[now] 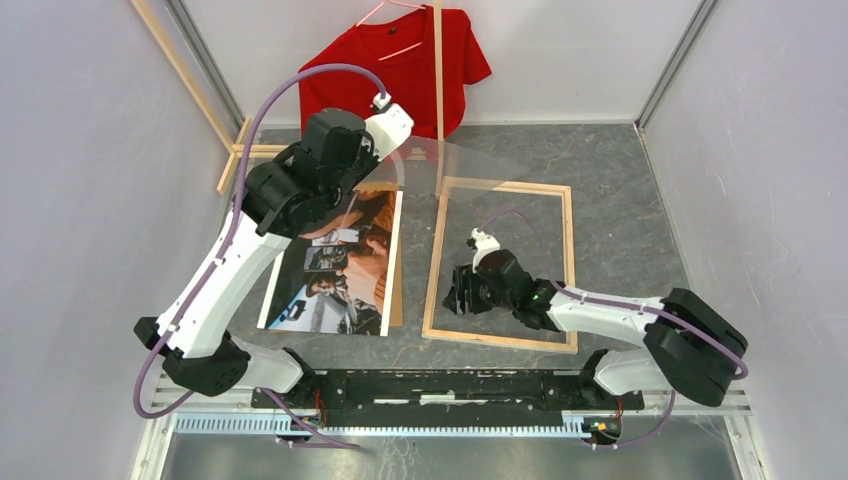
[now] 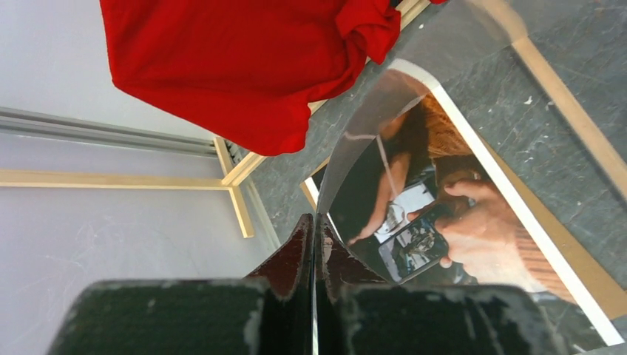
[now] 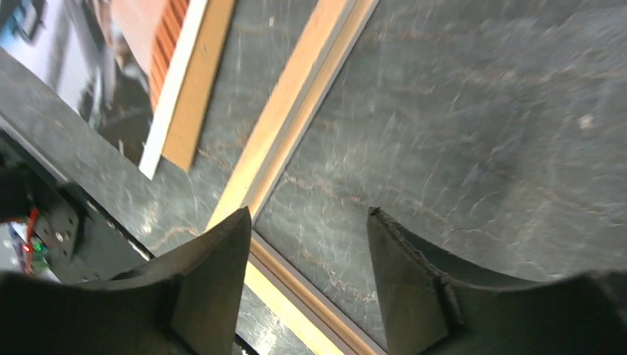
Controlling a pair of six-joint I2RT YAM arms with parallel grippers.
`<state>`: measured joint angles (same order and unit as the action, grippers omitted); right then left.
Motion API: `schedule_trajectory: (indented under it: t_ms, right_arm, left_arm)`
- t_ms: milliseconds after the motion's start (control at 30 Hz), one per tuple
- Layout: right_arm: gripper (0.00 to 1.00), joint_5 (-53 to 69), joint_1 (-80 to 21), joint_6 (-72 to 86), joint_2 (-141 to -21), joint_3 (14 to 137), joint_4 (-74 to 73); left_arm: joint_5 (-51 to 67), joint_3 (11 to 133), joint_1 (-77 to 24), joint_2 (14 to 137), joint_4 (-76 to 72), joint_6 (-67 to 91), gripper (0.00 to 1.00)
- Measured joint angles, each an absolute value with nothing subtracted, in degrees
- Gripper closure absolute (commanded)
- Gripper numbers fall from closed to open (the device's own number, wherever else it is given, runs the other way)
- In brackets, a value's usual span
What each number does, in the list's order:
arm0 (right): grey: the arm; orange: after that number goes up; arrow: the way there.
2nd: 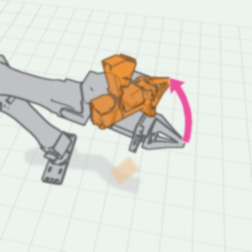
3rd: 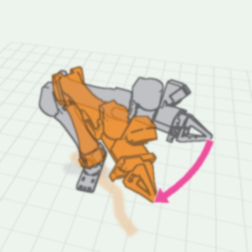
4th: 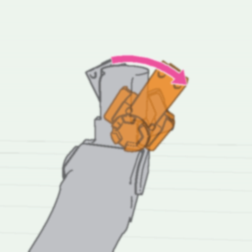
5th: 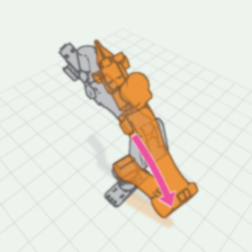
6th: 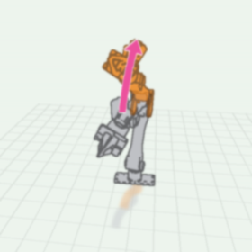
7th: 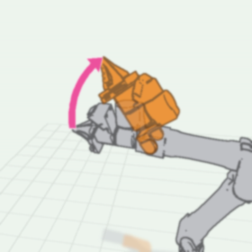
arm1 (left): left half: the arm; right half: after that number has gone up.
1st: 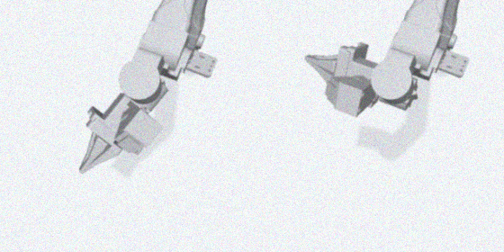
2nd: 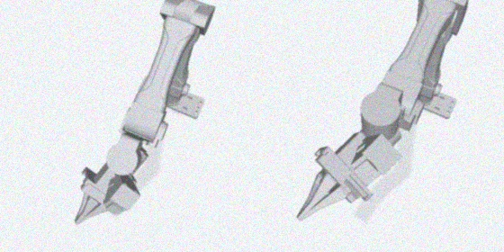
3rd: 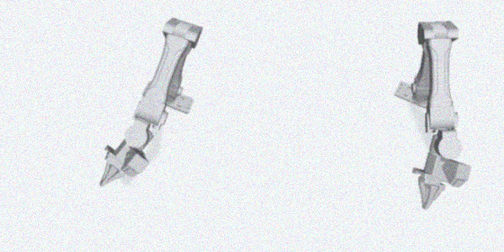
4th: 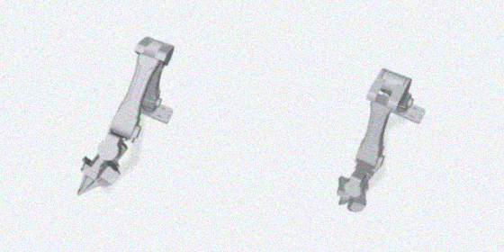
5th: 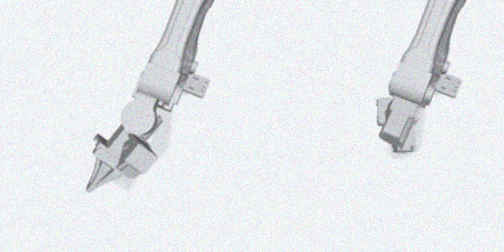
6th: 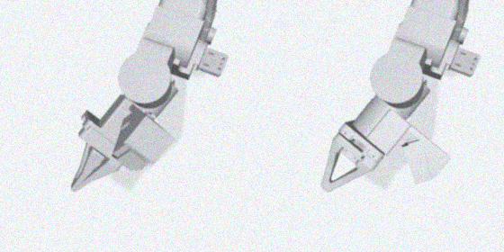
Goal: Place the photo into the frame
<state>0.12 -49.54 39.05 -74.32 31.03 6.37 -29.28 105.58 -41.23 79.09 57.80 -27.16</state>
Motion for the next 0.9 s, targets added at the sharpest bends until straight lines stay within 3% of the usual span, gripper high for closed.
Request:
schedule_trajectory:
  t_ms: [300,600,733,900]
  right_arm:
    - [0.44,1.3,-53.8,39.1,-85.8,33.9,9.0]
    - [0.1,3.2,-53.9,39.3,-94.1,42.5,11.7]
    - [0.02,3.6,-50.4,38.5,-86.3,39.4,9.9]
    - [0.02,3.9,-40.4,38.3,-59.5,28.2,7.6]
  left_arm:
    - [-27.7,106.7,-42.3,79.3,59.9,-25.1,0.98]
    - [-22.1,107.6,-42.6,81.5,62.9,-20.2,0.98]
    - [-17.0,106.2,-42.9,82.9,64.1,-16.6,0.98]
    - [-8.3,101.5,-43.5,84.2,64.3,-12.1,0.98]
